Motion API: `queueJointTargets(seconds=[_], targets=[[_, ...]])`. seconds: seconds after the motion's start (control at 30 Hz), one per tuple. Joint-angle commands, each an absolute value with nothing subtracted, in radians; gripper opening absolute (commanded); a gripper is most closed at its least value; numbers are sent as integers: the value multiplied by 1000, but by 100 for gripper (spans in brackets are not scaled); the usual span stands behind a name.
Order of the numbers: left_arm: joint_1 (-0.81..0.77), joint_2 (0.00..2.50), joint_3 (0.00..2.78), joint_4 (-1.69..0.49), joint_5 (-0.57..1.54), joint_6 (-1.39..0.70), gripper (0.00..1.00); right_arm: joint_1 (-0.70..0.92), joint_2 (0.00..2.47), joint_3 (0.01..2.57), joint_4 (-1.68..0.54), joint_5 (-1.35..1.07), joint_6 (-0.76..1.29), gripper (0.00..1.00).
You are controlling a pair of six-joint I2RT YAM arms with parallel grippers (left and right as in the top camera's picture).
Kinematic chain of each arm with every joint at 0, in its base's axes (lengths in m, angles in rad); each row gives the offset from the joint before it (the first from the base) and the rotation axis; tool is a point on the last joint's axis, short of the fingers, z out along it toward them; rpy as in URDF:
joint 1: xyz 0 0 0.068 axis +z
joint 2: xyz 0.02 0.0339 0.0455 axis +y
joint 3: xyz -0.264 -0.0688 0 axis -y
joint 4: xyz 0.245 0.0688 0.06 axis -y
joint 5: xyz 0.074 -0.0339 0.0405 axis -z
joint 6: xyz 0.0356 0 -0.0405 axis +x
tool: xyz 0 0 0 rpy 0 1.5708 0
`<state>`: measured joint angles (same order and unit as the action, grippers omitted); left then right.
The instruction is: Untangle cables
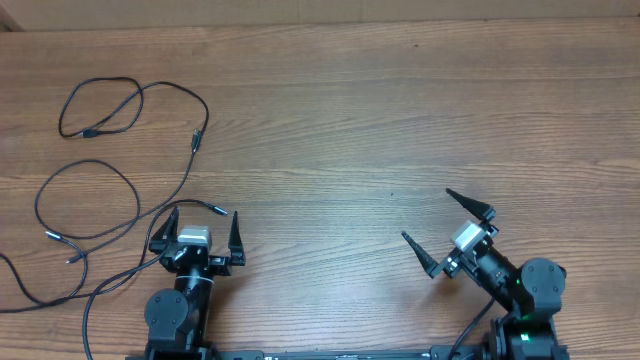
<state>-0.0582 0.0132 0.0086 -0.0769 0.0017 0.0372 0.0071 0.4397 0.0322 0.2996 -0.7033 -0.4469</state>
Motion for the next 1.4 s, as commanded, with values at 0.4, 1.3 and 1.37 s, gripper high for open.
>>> queueJointTargets(seconds=[0.4,1.3,1.37], targets=[[-52,4,5,-78,-10,60,100,6,133,8,107,-709,-450,100],[-52,4,5,-78,-10,60,99,3,2,8,-58,-709,-450,100],[-52,4,5,-78,-10,60,100,3,2,8,-58,-709,-447,100]])
